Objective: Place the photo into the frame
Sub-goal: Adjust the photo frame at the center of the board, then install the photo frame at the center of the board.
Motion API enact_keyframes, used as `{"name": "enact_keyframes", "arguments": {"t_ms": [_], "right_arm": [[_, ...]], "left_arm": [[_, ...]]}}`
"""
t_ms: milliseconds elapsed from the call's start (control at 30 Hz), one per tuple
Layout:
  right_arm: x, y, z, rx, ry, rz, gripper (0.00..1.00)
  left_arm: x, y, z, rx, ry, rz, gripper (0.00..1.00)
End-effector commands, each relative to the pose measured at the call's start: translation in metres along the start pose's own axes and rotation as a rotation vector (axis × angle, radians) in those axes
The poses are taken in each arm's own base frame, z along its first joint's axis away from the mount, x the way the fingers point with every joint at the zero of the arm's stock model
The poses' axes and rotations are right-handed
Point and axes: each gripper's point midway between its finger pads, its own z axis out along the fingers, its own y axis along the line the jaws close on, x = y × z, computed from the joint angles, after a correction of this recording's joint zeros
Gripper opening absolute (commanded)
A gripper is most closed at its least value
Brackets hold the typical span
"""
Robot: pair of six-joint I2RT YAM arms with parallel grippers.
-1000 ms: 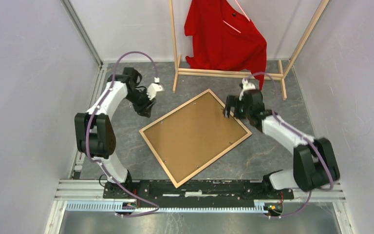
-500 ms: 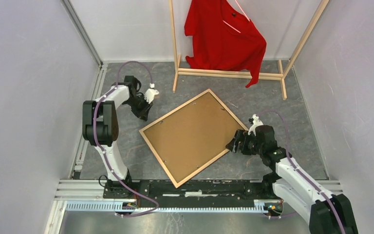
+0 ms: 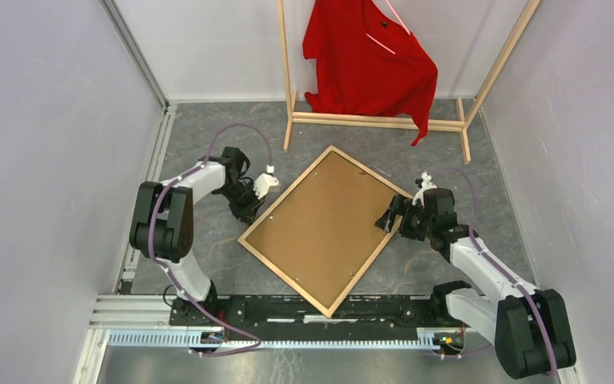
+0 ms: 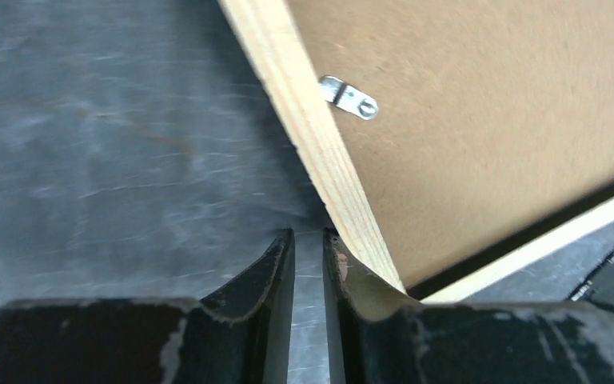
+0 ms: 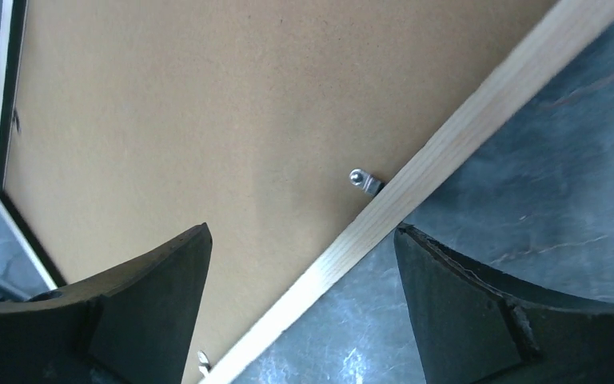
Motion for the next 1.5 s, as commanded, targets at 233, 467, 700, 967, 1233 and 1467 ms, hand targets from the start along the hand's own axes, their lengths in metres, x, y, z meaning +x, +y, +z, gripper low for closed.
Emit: {"name": "enact_keyframes", "arguments": {"t_ms": [233,467,700,967,1233,1467], "right_arm": [[-0.070,-0.012,-0.016,0.184,-0.161,-0.131,0.89],[-0.091,0.062,-0.031,-0.108,-0.262,-0.186,0.77],[-0.047,0.167,-0.009,-0.516,-0.172,-0.230,0.77],[-0.006,0.240,0.027,-0.664,-0.071,-0.292,0.76],[0.046,0.293,0.065,-0.727,0.058,-0.390,0.72],[0.060,0.301,0.092,-0.703,0.084,-0.418,0.70]], "left_arm": [[0.006,-0.070,-0.017,0.183,0.010,0.177,0.34],[-0.033,-0.042,-0.033,0.232,-0.161,0.012,0.38],[-0.064,-0.040,-0.014,0.387,-0.242,-0.209,0.33],[-0.060,-0.042,-0.001,0.442,-0.235,-0.237,0.24],[-0.052,-0.041,0.008,0.450,-0.203,-0.249,0.18],[-0.047,-0.042,0.014,0.449,-0.189,-0.257,0.15]]}}
